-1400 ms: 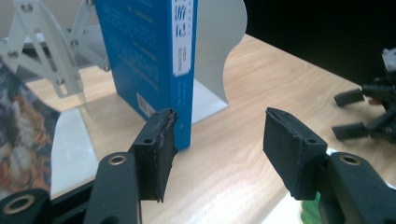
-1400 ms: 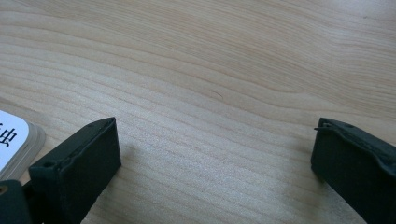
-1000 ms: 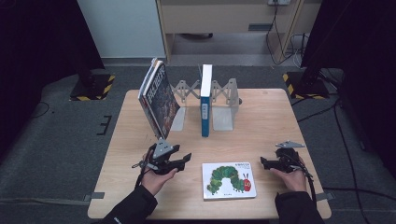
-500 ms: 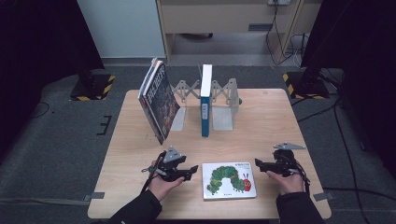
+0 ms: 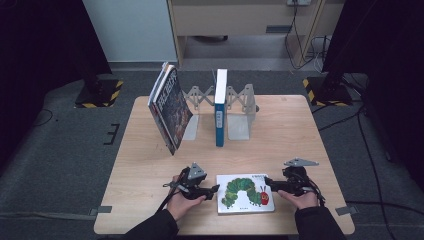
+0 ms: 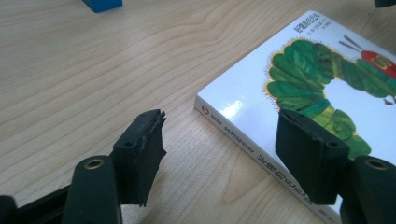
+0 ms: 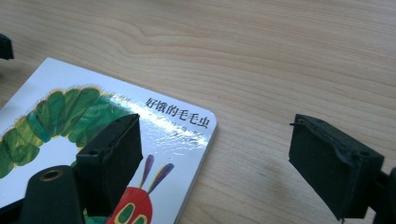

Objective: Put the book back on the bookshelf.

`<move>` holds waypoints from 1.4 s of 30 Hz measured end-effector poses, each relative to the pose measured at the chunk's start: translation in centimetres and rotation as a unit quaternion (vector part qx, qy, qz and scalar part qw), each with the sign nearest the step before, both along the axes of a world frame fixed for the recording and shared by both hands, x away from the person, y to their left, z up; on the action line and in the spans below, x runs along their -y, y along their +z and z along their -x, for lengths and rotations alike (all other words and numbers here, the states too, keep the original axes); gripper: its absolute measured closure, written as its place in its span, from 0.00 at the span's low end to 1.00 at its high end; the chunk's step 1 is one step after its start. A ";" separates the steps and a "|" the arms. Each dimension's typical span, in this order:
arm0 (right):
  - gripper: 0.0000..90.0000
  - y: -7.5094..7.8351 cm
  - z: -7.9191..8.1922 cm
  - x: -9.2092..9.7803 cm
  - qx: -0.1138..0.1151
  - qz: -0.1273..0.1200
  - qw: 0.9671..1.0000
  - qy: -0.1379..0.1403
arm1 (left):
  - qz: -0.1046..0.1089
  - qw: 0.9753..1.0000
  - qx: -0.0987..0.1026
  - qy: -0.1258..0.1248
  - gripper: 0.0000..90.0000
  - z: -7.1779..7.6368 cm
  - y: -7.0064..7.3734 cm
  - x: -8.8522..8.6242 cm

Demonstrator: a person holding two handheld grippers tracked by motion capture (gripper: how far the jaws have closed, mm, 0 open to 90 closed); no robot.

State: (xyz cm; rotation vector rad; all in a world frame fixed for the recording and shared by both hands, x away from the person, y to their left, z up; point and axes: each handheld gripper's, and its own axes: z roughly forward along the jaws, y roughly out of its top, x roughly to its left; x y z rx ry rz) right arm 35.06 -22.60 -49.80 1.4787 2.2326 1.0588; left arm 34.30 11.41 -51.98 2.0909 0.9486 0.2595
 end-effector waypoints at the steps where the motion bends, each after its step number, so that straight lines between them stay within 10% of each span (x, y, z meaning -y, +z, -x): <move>1: 0.19 0.0 0.1 -0.2 -0.001 0.001 1.000 0.002 | -0.002 1.000 0.000 -0.001 0.35 0.0 -0.1 0.1; 14: 0.17 -0.7 0.0 -1.0 -0.008 0.007 1.000 0.014 | 0.037 0.999 -0.017 0.019 0.21 -0.3 -1.6 -0.1; 42: 0.28 -1.8 0.3 -2.8 -0.037 0.003 0.998 0.046 | 0.020 1.000 -0.019 -0.005 0.03 -0.2 -1.6 0.6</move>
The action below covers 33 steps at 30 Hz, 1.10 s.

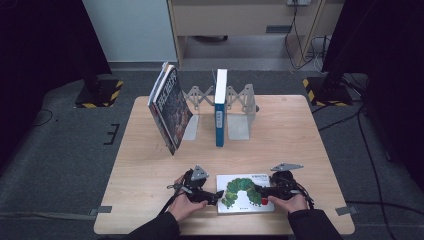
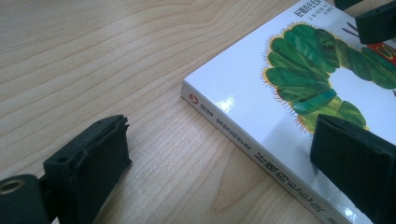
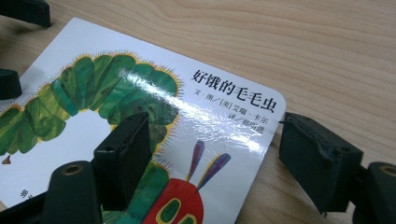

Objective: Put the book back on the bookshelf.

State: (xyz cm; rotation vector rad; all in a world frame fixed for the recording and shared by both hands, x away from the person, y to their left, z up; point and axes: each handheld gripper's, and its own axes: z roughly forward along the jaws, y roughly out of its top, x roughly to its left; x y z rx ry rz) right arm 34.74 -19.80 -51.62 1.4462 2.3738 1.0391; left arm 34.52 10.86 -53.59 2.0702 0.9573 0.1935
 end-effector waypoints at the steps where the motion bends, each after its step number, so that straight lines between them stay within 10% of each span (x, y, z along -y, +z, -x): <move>1: 0.28 0.0 0.0 0.0 -0.001 0.002 1.000 0.000 | 0.000 1.000 0.000 0.000 0.03 0.0 0.0 0.0; 28: 0.34 0.7 0.1 0.4 -0.009 -0.059 0.998 0.009 | -0.001 1.000 0.000 -0.002 0.03 0.1 0.0 0.2; 33: 0.30 0.6 0.2 0.0 -0.008 -0.030 1.000 0.006 | 0.005 1.000 -0.009 0.004 0.11 0.3 0.3 0.1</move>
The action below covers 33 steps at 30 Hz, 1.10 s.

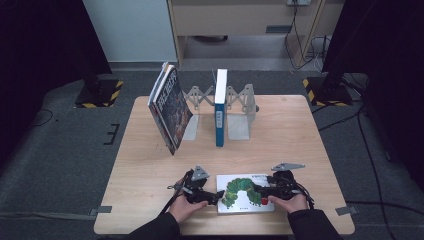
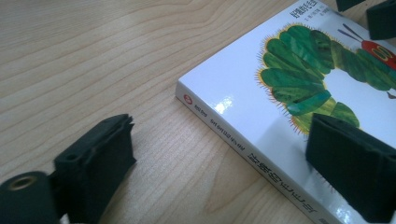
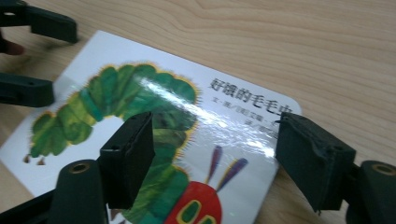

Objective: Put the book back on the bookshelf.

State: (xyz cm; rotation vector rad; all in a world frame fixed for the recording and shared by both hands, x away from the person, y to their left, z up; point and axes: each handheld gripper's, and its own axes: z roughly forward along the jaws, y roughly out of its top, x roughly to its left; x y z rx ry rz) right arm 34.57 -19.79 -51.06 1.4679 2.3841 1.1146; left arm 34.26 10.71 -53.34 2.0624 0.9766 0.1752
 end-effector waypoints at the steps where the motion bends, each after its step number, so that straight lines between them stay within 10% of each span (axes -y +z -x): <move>1: 0.29 -0.1 -0.1 0.1 -0.001 0.003 1.000 -0.006 | 0.000 1.000 -0.005 0.000 0.14 0.1 0.1 0.0; 13: 0.29 -0.7 -0.2 0.1 -0.023 0.017 1.000 -0.009 | 0.008 0.999 -0.031 -0.031 0.32 1.0 0.6 1.0; 33: 0.31 -0.9 -1.1 0.0 -0.016 0.001 1.000 -0.018 | 0.008 0.999 0.001 -0.047 0.35 0.6 0.9 1.3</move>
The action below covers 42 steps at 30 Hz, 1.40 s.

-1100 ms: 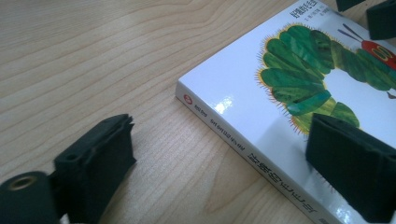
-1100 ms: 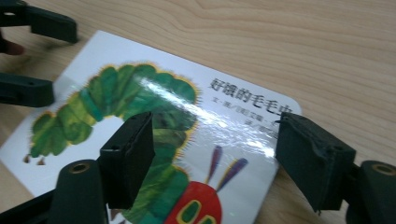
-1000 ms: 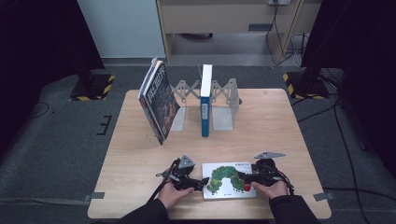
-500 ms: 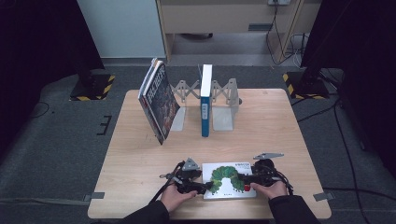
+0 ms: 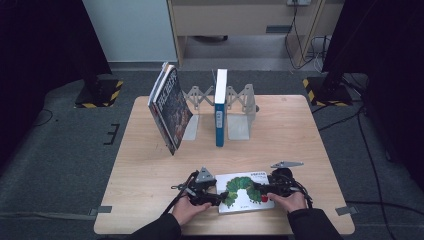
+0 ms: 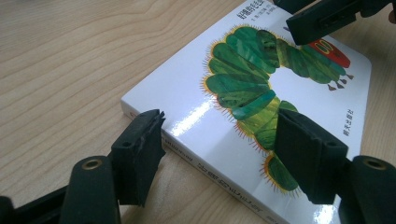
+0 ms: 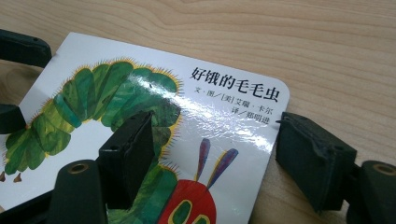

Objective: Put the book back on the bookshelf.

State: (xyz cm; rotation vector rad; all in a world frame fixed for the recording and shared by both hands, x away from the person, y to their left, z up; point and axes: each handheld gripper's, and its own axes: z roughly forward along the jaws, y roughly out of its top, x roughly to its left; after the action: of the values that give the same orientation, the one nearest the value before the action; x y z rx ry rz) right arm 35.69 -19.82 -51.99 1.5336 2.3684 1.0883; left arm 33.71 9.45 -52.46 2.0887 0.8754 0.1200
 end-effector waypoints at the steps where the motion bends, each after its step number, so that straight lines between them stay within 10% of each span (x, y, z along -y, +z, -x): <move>1: 0.31 0.0 0.0 0.0 -0.001 -0.001 1.000 -0.001 | 0.004 1.000 -0.002 0.001 0.36 -0.1 0.0 0.0; 12: 0.31 0.0 0.2 -0.2 0.006 0.019 1.000 0.010 | 0.000 0.999 -0.018 0.036 0.33 0.7 -0.4 0.2; 31: 0.39 0.1 -0.3 -0.3 0.003 0.009 1.000 -0.010 | 0.026 0.999 -0.016 0.018 0.34 -0.8 -0.5 -0.8; 42: 0.37 -0.1 -0.5 -0.6 0.008 0.002 1.000 0.000 | 0.006 1.000 0.000 0.022 0.34 -1.1 -0.3 -0.9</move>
State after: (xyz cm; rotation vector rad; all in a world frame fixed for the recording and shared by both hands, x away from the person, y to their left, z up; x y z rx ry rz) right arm 36.14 -19.26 -52.07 1.5183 2.3589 1.0919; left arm 34.83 10.30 -52.72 2.0589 0.9219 0.1374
